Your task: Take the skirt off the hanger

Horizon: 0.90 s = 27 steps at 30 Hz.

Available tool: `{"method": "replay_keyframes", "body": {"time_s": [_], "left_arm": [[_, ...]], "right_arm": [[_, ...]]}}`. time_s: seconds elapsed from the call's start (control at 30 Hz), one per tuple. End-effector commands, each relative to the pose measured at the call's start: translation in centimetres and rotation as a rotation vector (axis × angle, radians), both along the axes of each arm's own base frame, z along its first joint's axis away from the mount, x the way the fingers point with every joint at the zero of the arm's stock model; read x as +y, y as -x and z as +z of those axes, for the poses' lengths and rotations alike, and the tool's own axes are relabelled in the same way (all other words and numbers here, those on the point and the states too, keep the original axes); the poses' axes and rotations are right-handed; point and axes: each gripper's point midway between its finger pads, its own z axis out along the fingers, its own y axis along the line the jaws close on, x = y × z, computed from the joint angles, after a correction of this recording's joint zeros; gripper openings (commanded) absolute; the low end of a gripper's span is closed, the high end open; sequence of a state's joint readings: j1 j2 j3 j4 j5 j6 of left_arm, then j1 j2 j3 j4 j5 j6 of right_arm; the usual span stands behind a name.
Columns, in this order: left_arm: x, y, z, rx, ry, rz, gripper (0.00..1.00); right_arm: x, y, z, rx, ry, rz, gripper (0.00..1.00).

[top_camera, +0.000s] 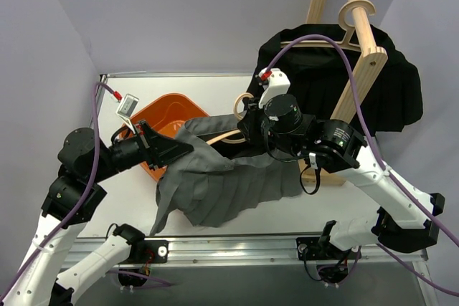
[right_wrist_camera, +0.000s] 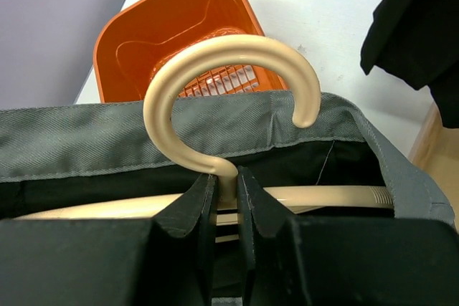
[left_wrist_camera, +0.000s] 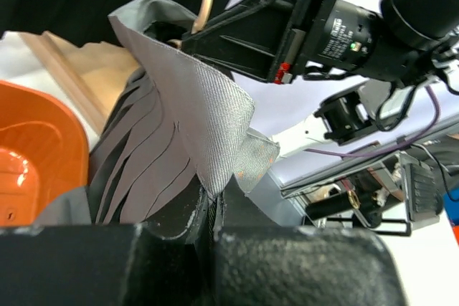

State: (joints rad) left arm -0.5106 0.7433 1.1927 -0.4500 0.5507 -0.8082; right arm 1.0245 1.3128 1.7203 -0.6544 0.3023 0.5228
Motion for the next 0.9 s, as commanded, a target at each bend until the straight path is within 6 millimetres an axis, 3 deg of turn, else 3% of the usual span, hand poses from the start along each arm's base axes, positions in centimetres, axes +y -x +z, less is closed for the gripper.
{"method": "replay_keyframes", "body": {"time_s": [0.0, 0.37, 0.53, 0.87], "left_arm": [[1.1, 0.3, 2.0, -0.042, 0.004, 0.058, 0.02], [3.0, 3.2, 1.9, -0.08, -0.023, 0.065, 0.02], [3.9, 4.3, 1.8, -0.083, -0.023, 0.08, 0.02], [4.9, 6.6, 0.5, -0.048, -0.028, 0.066, 0.02]], "right_arm": [[-1.2, -0.4, 2.2, -0.05, -0.025, -0.054, 0.0], [-4.6, -1.9, 2.0, -0.038, 0.011, -0.255, 0.0], [-7.6, -2.6, 1.8, -0.042, 0.029, -0.351, 0.0], [-9.0, -2.8, 3.0, -0.071, 0.005, -0.38, 0.0]]}}
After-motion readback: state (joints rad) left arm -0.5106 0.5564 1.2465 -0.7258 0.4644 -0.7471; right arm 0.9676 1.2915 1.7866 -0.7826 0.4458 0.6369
